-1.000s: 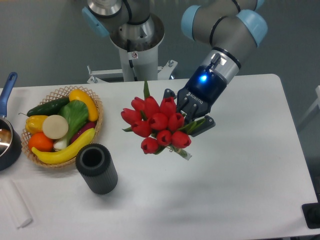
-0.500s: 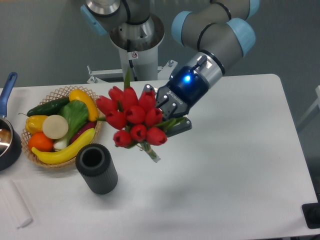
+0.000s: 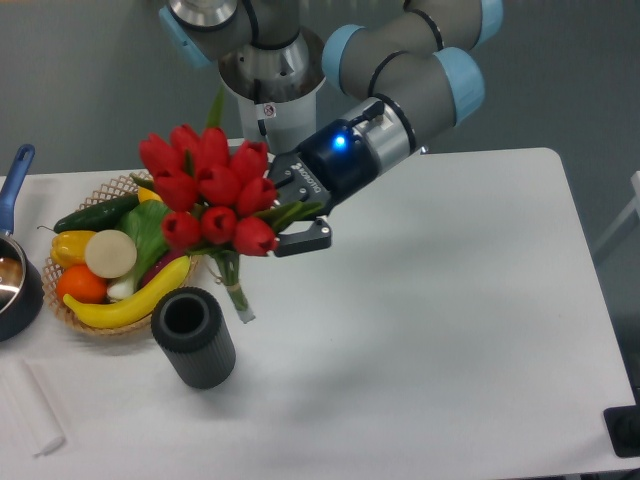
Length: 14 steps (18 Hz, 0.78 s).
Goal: Insert the flowers into the vase
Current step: 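Carry the red tulips toward the black cylindrical vase beside the basket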
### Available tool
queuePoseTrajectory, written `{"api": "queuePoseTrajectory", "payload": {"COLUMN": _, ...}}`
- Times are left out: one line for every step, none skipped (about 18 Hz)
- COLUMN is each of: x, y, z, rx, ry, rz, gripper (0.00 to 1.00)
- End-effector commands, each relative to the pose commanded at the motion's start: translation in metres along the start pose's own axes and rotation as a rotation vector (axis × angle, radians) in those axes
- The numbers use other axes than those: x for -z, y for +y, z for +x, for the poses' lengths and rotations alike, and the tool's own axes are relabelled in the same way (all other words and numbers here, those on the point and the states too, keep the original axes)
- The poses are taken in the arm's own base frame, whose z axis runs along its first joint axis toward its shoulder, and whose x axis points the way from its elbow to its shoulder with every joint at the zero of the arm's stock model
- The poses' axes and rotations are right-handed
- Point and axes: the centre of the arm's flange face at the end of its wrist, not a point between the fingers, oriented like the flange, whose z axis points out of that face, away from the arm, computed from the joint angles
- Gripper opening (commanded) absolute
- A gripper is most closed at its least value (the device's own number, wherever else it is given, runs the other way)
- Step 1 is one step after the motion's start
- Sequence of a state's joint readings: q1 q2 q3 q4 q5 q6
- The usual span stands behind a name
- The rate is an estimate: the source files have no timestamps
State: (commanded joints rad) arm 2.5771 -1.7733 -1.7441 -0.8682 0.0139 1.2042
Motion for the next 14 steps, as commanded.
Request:
{"api": "queuePoseTrajectory", "payload": {"x": -0.006, "y": 0.001, "z": 0.003, "rx": 0.001, "ry": 0.011, "rz": 0.0, "gripper": 0.38}}
{"api": "queuePoseTrajectory", "payload": {"x": -0.012, "y": 0.002, "z": 0.006, "rx": 0.004, "ry": 0.023, "rz": -0.001, "gripper": 0.38}}
{"api": "queuePoseTrajectory", "payload": {"x": -0.013, "y": 0.004, "z": 0.006, "rx": 0.007, "ry": 0.025, "rz": -0.001, "gripper": 0.38}}
{"api": "queuePoseTrajectory", "payload": {"x": -0.014, "y": 0.005, "z": 0.006, "rx": 0.009, "ry": 0.026, "rz": -0.001, "gripper": 0.38}}
{"api": "queuePoseTrajectory", "payload": {"x": -0.014, "y": 0.005, "z": 0.005, "rx": 0.01, "ry": 0.026, "rz": -0.001, "gripper": 0.38}}
{"api": "queuePoseTrajectory", "payload": {"x": -0.014, "y": 0.007, "z": 0.004, "rx": 0.012, "ry": 0.026, "rz": -0.001, "gripper": 0.38}}
{"api": "queuePoseTrajectory", "payload": {"x": -0.018, "y": 0.008, "z": 0.005, "rx": 0.012, "ry": 0.034, "rz": -0.002, "gripper": 0.38}}
{"api": "queuePoseTrajectory", "payload": {"x": -0.022, "y": 0.008, "z": 0.006, "rx": 0.009, "ry": 0.04, "rz": -0.002, "gripper": 0.38}}
{"api": "queuePoseTrajectory", "payload": {"x": -0.023, "y": 0.01, "z": 0.007, "rx": 0.015, "ry": 0.043, "rz": -0.002, "gripper": 0.38}}
{"api": "queuePoseTrajectory", "payload": {"x": -0.024, "y": 0.013, "z": 0.008, "rx": 0.021, "ry": 0.044, "rz": -0.004, "gripper": 0.38}}
{"api": "queuePoseTrajectory", "payload": {"x": -0.024, "y": 0.016, "z": 0.009, "rx": 0.027, "ry": 0.044, "rz": -0.005, "gripper": 0.38}}
{"api": "queuePoseTrajectory", "payload": {"x": -0.024, "y": 0.018, "z": 0.009, "rx": 0.03, "ry": 0.044, "rz": -0.005, "gripper": 0.38}}
{"api": "queuePoseTrajectory", "payload": {"x": -0.024, "y": 0.02, "z": 0.009, "rx": 0.035, "ry": 0.044, "rz": -0.006, "gripper": 0.38}}
{"api": "queuePoseTrajectory", "payload": {"x": -0.025, "y": 0.023, "z": 0.01, "rx": 0.036, "ry": 0.046, "rz": -0.006, "gripper": 0.38}}
